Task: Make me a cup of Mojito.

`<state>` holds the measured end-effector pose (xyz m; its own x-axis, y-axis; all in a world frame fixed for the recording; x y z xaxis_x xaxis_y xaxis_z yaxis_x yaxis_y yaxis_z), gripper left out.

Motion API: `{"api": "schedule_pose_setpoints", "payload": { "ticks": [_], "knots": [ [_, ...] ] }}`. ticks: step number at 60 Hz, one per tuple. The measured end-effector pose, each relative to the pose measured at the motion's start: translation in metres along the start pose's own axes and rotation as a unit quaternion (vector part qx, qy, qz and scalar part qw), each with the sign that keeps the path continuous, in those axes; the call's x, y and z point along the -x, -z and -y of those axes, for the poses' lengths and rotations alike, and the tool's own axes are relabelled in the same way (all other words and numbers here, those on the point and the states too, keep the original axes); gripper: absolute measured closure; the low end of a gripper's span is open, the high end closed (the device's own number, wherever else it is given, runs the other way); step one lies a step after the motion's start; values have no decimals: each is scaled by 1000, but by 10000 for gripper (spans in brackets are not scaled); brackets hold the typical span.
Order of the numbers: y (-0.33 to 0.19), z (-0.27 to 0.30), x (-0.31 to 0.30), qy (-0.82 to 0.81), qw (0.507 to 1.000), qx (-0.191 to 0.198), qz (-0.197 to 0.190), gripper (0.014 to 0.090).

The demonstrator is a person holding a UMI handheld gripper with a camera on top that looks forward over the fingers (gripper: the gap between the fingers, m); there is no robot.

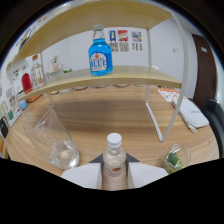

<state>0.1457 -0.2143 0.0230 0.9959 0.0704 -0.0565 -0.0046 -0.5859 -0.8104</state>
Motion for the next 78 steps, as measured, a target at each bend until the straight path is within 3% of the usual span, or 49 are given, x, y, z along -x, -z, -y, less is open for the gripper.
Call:
{"api": "schedule_pose_setpoints", "payload": {
  "ticks": [12, 16, 21, 26, 36, 48, 70, 78],
  "knots": [
    [6, -6, -1, 16, 1000, 0, -13, 668],
    [11, -2, -5, 23, 999, -6, -26, 576],
    [24, 1, -5, 8, 999, -5, -32, 342],
    [41, 8, -3, -9, 999, -9, -39, 183],
    [92, 42, 11, -26, 997, -40, -66, 195],
    [135, 74, 62, -20, 995, -72, -61, 196],
    [148, 55, 117, -2, 996, -60, -72, 184],
    [163, 81, 136, 3, 994, -82, -65, 185]
  ]
}}
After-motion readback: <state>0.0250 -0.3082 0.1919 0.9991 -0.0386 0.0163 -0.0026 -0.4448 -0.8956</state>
